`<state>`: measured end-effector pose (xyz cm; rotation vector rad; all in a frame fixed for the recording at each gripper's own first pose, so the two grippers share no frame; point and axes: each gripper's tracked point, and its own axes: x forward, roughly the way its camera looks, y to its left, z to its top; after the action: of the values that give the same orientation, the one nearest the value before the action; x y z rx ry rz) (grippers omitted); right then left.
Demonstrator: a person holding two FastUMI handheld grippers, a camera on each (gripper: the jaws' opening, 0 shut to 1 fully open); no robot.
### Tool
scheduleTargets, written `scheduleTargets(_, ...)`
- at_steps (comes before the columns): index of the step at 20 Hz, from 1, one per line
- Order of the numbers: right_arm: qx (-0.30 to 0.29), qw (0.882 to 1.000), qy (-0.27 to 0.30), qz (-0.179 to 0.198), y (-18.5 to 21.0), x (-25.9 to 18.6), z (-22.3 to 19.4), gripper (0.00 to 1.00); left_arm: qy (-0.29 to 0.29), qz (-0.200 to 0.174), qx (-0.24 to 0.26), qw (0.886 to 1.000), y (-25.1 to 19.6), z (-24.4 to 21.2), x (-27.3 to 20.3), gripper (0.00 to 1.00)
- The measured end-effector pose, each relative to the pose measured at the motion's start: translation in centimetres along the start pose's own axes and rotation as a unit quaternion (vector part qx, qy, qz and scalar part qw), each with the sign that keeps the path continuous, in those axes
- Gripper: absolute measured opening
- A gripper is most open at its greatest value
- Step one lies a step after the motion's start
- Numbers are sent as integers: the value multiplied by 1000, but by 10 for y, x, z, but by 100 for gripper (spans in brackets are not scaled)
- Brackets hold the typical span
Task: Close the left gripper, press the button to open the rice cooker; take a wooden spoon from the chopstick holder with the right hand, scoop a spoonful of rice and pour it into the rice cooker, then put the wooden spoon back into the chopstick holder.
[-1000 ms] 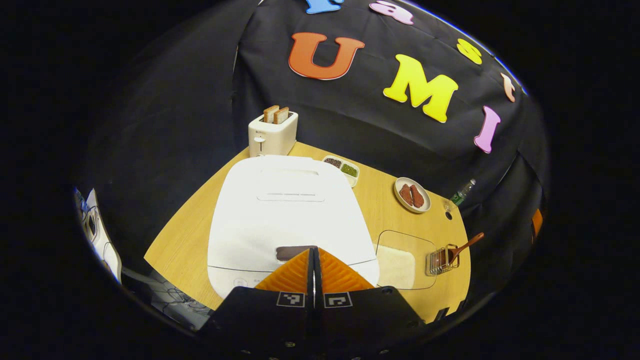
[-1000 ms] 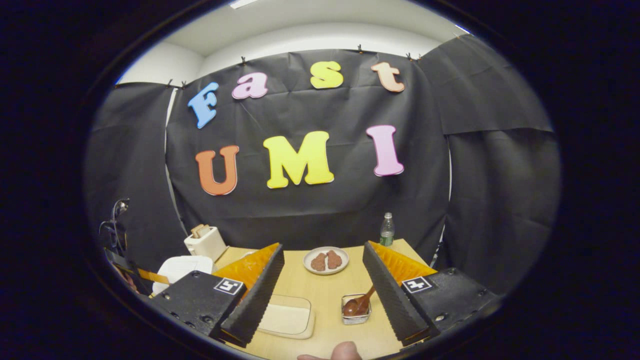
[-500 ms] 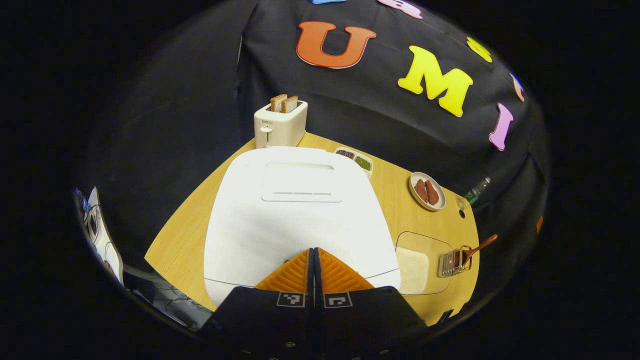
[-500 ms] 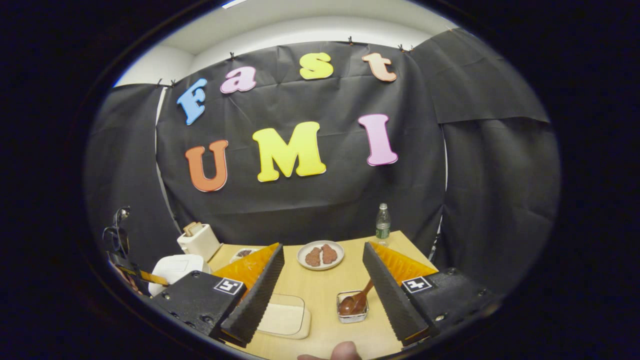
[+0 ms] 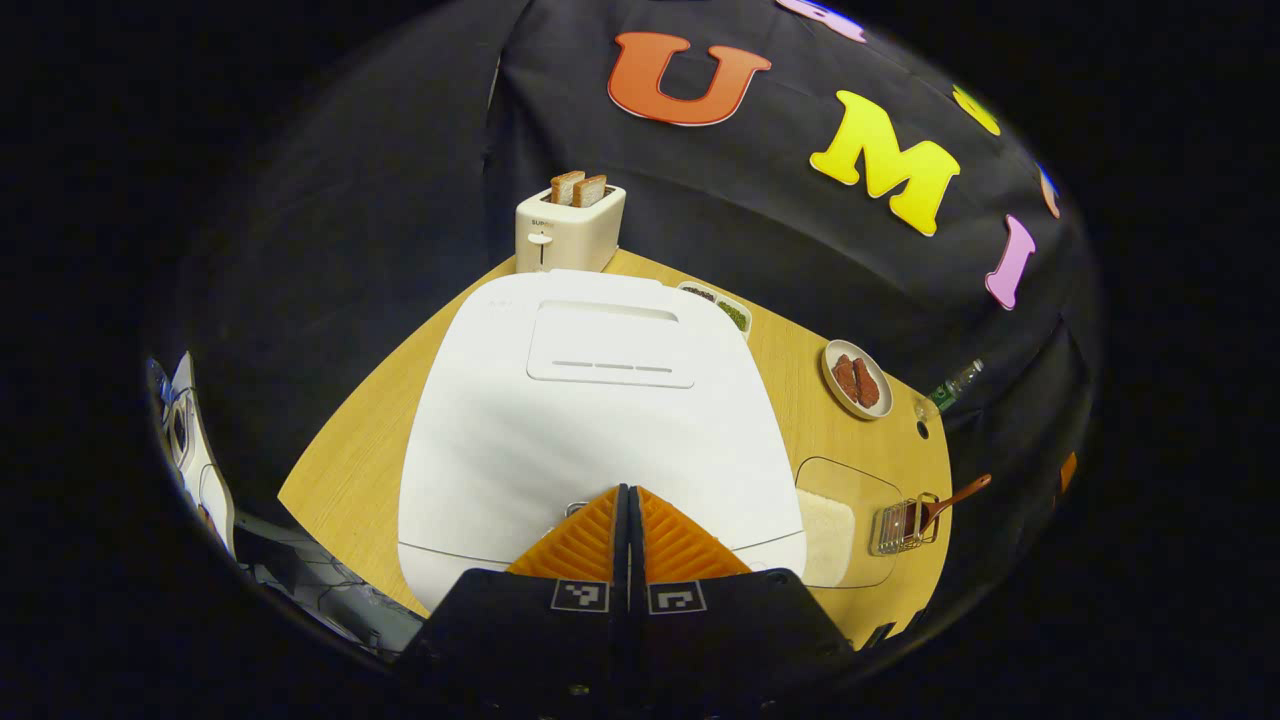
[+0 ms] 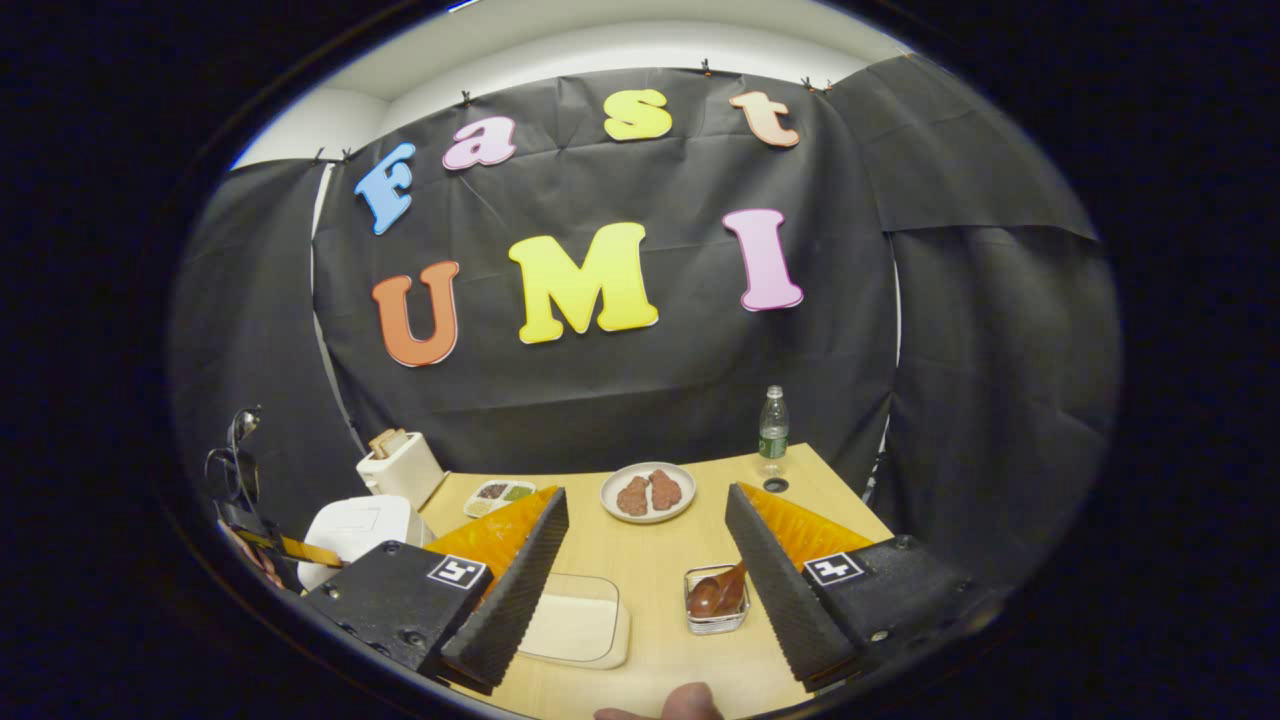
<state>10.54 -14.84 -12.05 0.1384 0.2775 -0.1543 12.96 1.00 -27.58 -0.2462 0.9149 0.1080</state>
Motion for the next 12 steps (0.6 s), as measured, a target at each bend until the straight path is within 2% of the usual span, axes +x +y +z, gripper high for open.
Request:
scheduleTargets(1,-1,1000,-5,0,0,-2,5,100,-8,2,6,1000,-1,4,-4,0)
scheduleTargets(4,-9,1000,-23,-9,-8,-11,19,100,-94,8,29,995,-8,52,-32,0)
scheduleTargets(8,-17,999,-31,-20,-19,-21,26,100,-236,-6,54,970,-26,132,-70,1)
scheduleTargets(11,-24,999,-40,-26,-27,-27,36,100,-296,-3,61,953,-28,176,-79,1)
scheduleTargets(12,-26,998,-42,-29,-29,-30,37,100,-300,-11,61,952,-32,184,-82,1)
